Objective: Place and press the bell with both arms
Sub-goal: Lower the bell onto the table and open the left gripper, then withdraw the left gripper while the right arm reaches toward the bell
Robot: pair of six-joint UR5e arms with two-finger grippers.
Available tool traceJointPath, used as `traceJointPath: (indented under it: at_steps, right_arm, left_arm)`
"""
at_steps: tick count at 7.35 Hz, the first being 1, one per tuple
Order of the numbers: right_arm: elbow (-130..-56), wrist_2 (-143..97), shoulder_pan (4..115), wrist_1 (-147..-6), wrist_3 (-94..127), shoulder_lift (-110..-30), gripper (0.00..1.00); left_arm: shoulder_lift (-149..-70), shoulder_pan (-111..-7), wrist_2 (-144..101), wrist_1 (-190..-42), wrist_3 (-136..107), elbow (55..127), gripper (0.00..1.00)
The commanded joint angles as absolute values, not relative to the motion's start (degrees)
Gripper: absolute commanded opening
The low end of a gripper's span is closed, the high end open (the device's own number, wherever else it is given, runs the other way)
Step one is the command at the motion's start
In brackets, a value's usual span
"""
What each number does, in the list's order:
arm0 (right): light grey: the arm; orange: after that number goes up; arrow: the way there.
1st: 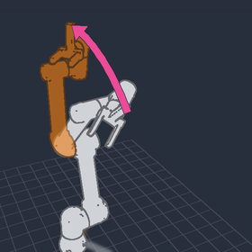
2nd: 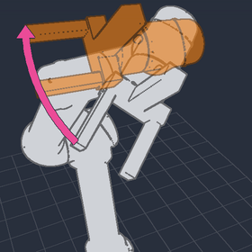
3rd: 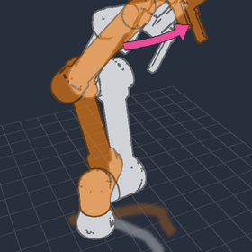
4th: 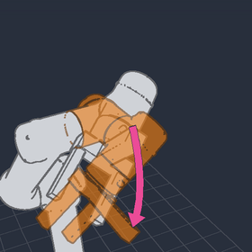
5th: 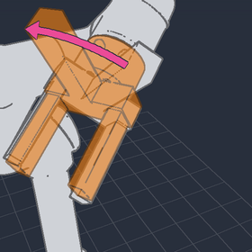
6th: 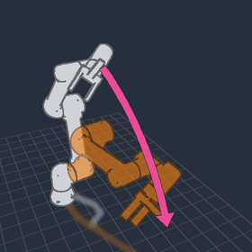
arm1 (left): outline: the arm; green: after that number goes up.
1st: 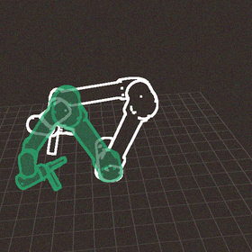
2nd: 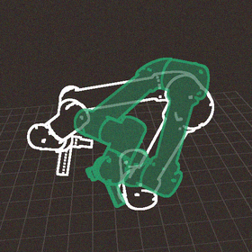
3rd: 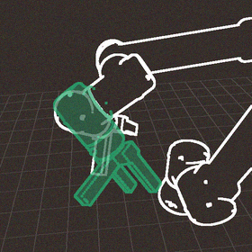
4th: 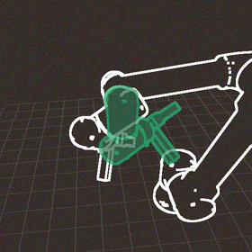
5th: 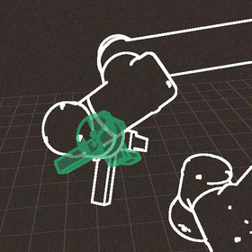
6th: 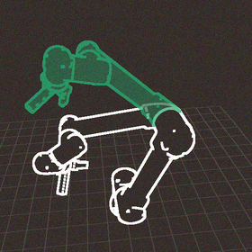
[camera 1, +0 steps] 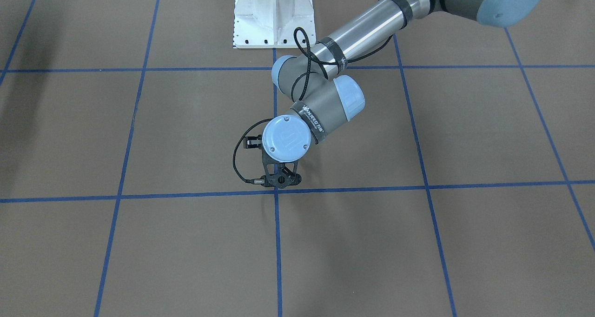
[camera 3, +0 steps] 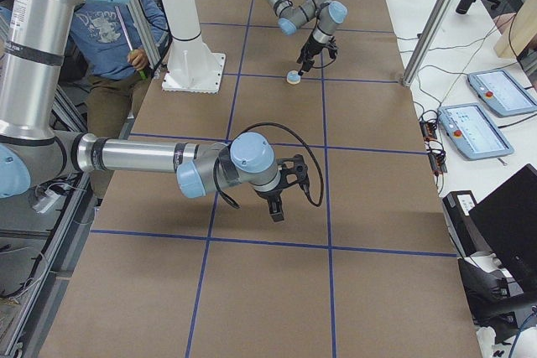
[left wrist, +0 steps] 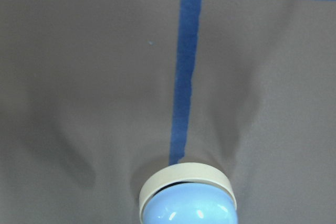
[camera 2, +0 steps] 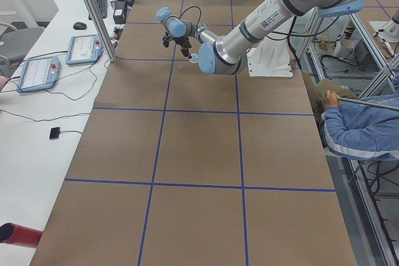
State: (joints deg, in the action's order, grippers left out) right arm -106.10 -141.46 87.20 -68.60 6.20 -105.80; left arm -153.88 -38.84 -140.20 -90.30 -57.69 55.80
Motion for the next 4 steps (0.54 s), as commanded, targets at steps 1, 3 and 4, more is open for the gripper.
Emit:
traceJointPath:
  at_steps: [1,3,4]
  right_arm:
    - [-107.0,-140.9,79.0,-64.5,22.5,-102.1,0.97]
    - [-109.6,-134.5,68.3,-62.1,43.0,-95.8,0.98]
    - [-109.9,-131.4,62.5,-62.1,50.5,-91.5,0.88]
  left_arm:
    - [-144.4,-41.6,-140.4,-85.5,-57.5,72.0,0.99]
    - [-123.9,-45.2,-140.4,-86.3,-54.1,93.9,0.98]
    - [-114.8,-47.1,-140.4,-86.2,-49.4,101.3,0.98]
